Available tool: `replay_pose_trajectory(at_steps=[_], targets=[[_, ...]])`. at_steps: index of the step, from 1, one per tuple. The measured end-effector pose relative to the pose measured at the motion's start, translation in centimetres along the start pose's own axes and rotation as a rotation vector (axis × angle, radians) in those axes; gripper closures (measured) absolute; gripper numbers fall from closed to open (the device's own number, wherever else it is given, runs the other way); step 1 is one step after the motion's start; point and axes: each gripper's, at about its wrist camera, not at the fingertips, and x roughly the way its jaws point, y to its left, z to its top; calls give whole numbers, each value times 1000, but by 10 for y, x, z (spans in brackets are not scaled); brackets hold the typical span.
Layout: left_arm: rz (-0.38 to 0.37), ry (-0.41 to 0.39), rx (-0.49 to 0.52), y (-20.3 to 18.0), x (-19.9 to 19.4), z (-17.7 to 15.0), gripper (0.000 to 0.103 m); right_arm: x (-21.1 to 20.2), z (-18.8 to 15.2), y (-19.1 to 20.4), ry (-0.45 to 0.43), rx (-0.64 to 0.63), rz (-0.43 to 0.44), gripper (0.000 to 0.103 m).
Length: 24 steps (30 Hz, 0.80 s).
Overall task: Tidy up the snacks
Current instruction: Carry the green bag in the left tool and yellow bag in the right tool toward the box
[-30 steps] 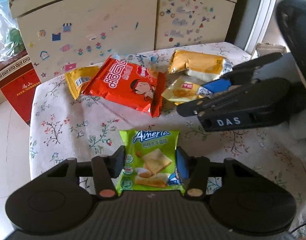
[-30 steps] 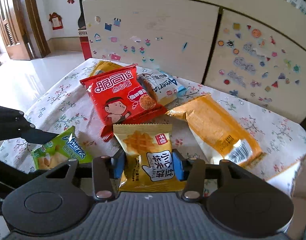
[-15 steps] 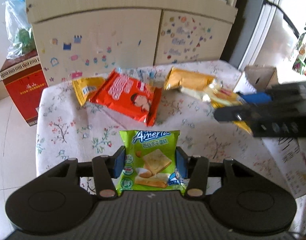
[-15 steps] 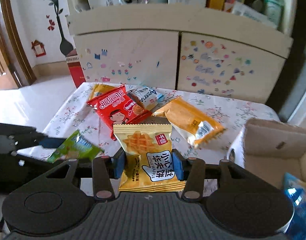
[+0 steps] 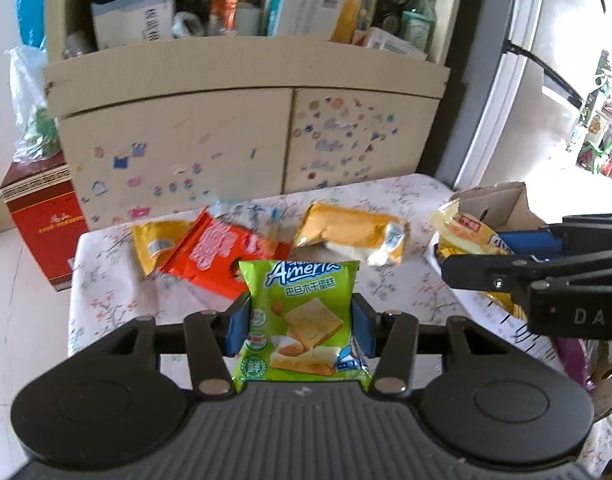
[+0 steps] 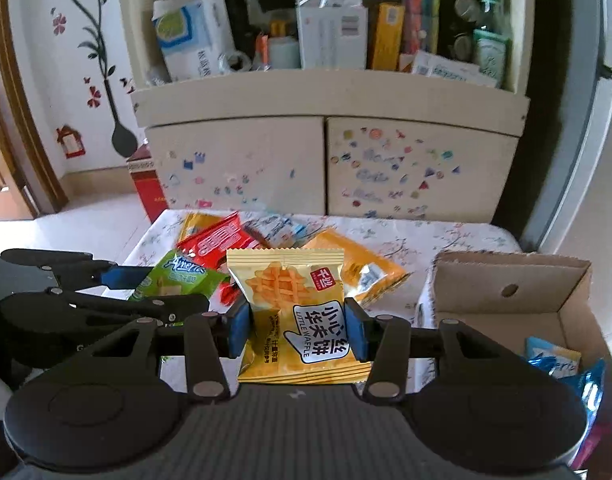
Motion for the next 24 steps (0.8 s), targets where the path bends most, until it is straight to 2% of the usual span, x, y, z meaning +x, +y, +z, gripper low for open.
replay_pose_trajectory(at_steps=[14, 24], targets=[[-80, -49, 22, -47, 8, 21, 53, -26, 4, -44, -60, 138, -109, 48], [-166, -85, 38, -80, 15, 31, 52, -54, 4, -90, -109, 281, -175, 48]])
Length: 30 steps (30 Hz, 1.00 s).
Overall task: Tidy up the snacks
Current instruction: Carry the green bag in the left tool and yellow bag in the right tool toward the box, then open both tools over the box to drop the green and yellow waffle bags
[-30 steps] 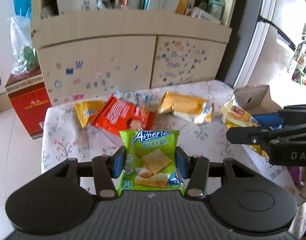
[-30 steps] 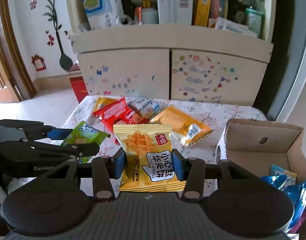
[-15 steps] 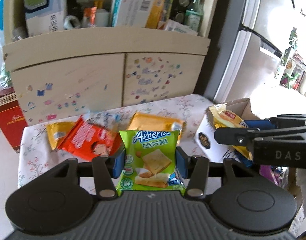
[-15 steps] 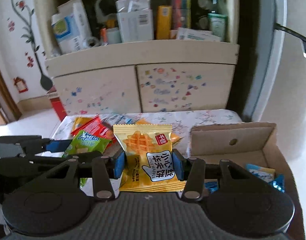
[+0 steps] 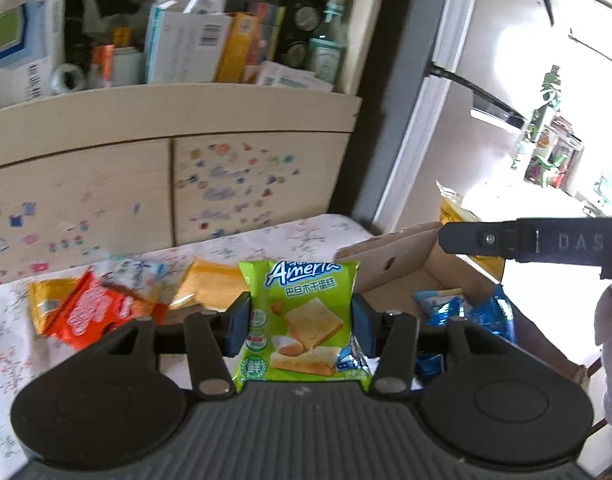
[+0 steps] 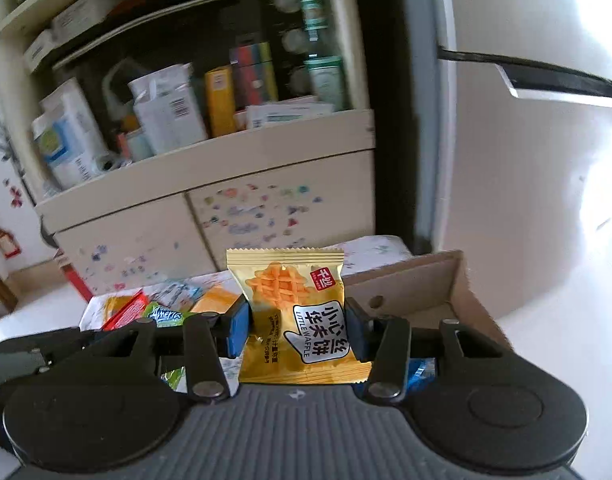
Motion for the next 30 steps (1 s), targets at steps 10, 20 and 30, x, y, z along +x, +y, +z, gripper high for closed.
replay_pose_trajectory(at_steps=[10, 20, 30], targets=[[-87, -12, 41, -34, 17, 3, 53, -3, 2, -28, 3, 90, -60, 48], [-140, -1, 84, -64, 45, 3, 52, -5, 0, -52, 6, 198, -127, 48], [-174, 13, 58, -78, 65, -3, 40, 4, -2, -64, 24, 278, -187, 46]])
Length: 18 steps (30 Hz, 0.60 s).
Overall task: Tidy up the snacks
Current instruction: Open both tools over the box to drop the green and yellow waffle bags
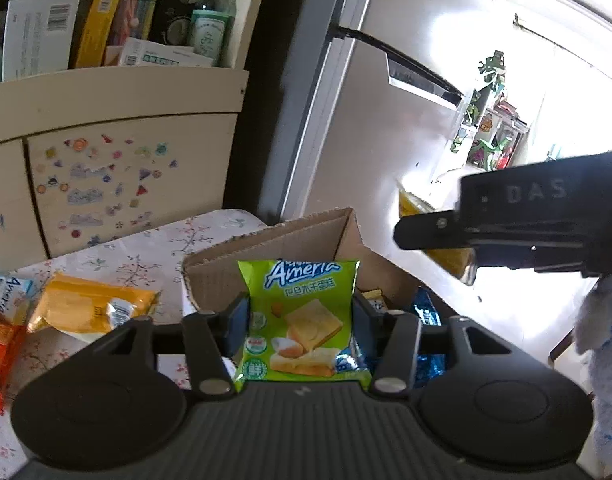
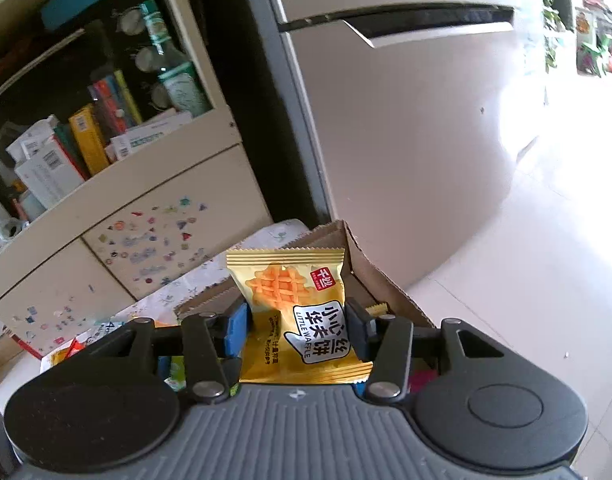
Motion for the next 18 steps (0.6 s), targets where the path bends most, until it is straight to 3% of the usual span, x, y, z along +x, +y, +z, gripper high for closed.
replay_pose_trajectory(at_steps=[6, 18], targets=[[-20, -8, 47, -15, -7, -2, 23, 0, 0, -5, -4, 61, -2, 35], [58, 69, -10, 6, -21, -2, 23, 0, -3, 17, -14, -21, 71, 27]])
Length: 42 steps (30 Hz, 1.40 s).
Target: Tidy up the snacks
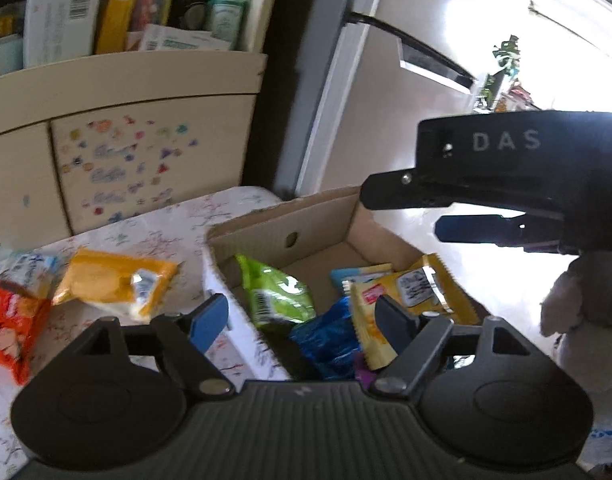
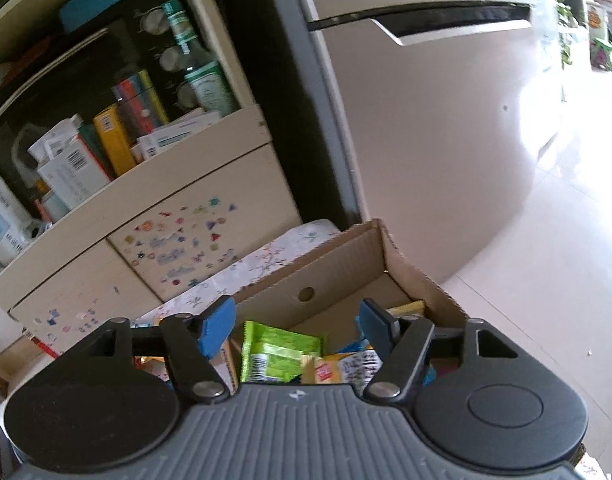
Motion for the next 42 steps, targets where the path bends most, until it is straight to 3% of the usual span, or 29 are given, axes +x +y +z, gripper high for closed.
replay_pose_trajectory(at_steps=[14, 21, 31, 35, 42], targets=[[164, 27, -97, 61, -33, -1, 19, 8, -8, 36, 16, -87, 97, 22], [291, 36, -148, 103, -50, -4, 14, 13, -15, 50, 40, -121, 130, 20], [508, 49, -368, 172, -47, -10, 10, 20, -24, 66, 80, -144, 166, 19], [539, 77, -480, 192, -33, -12, 10, 21, -26, 69, 94, -150, 178, 19], [588, 71, -570, 209, -10, -4, 10, 23, -26, 70, 108, -143, 194, 19]])
